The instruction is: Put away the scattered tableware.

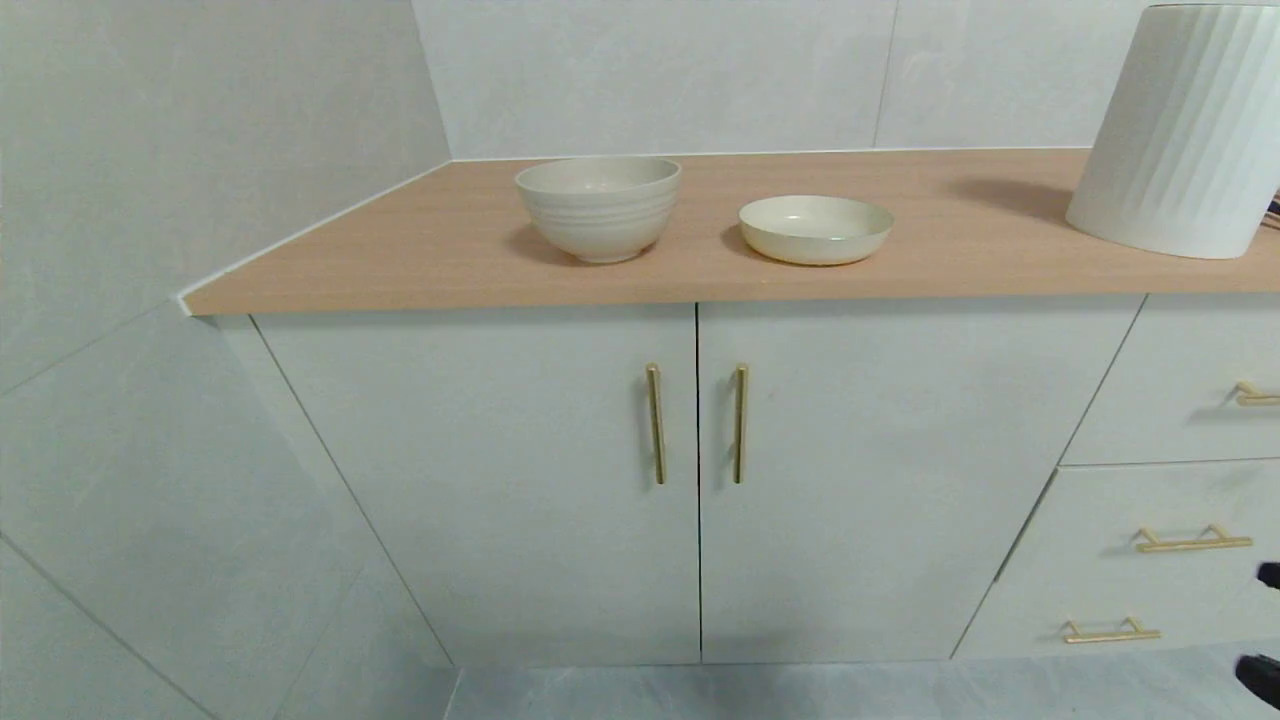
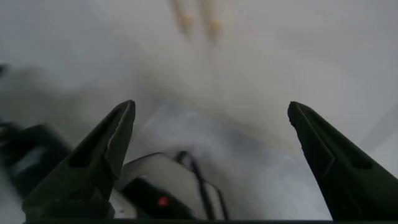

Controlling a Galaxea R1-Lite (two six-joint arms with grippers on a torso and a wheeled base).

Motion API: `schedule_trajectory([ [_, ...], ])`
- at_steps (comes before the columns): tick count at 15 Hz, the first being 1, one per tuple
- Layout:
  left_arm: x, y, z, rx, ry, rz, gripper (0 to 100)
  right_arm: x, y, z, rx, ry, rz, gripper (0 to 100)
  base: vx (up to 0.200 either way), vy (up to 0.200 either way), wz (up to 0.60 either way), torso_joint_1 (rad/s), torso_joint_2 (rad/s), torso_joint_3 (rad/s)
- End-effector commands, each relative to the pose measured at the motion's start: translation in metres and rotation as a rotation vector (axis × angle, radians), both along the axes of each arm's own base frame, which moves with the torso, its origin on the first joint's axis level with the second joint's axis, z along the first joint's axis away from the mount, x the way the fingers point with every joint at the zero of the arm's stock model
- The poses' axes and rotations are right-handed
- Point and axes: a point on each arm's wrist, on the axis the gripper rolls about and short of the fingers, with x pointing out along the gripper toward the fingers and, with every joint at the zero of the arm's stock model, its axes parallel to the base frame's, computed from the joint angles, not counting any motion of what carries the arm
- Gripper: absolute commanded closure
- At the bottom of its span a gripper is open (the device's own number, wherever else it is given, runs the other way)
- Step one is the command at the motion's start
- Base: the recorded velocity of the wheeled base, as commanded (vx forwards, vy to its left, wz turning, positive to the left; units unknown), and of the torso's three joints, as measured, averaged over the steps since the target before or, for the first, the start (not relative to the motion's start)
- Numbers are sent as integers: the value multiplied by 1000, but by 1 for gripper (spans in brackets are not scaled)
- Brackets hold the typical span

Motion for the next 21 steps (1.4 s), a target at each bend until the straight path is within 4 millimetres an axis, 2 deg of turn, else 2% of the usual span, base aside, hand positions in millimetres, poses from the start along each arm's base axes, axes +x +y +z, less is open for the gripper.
schedule_trajectory([
  [1, 0, 0, 0, 0, 0, 1, 0, 85, 45, 20, -9, 76, 188, 0, 0, 0, 0, 0, 0, 0],
  [3, 0, 0, 0, 0, 0, 1, 0, 122, 70, 20, 2, 44, 232, 0, 0, 0, 0, 0, 0, 0],
  [7, 0, 0, 0, 0, 0, 1, 0, 156, 118, 5, -17, 92, 345, 0, 0, 0, 0, 0, 0, 0],
  [9, 0, 0, 0, 0, 0, 2, 0, 177, 130, 1, -16, 108, 342, 0, 0, 0, 0, 0, 0, 0],
  [10, 0, 0, 0, 0, 0, 1, 0, 180, 132, 0, -14, 114, 340, 0, 0, 0, 0, 0, 0, 0],
  [11, 0, 0, 0, 0, 0, 1, 0, 195, 141, -2, -7, 125, 338, 0, 0, 0, 0, 0, 0, 0],
  [13, 0, 0, 0, 0, 0, 1, 0, 204, 148, -15, -11, 169, 325, 0, 0, 0, 0, 0, 0, 0],
  [15, 0, 0, 0, 0, 0, 1, 0, 212, 155, -25, -7, 139, 316, 0, 0, 0, 0, 0, 0, 0],
  [18, 0, 0, 0, 0, 0, 1, 0, 218, 177, -40, -19, 65, 224, 0, 0, 0, 0, 0, 0, 0],
  [21, 0, 0, 0, 0, 0, 1, 0, 222, 187, -49, 9, 86, 214, 0, 0, 0, 0, 0, 0, 0],
])
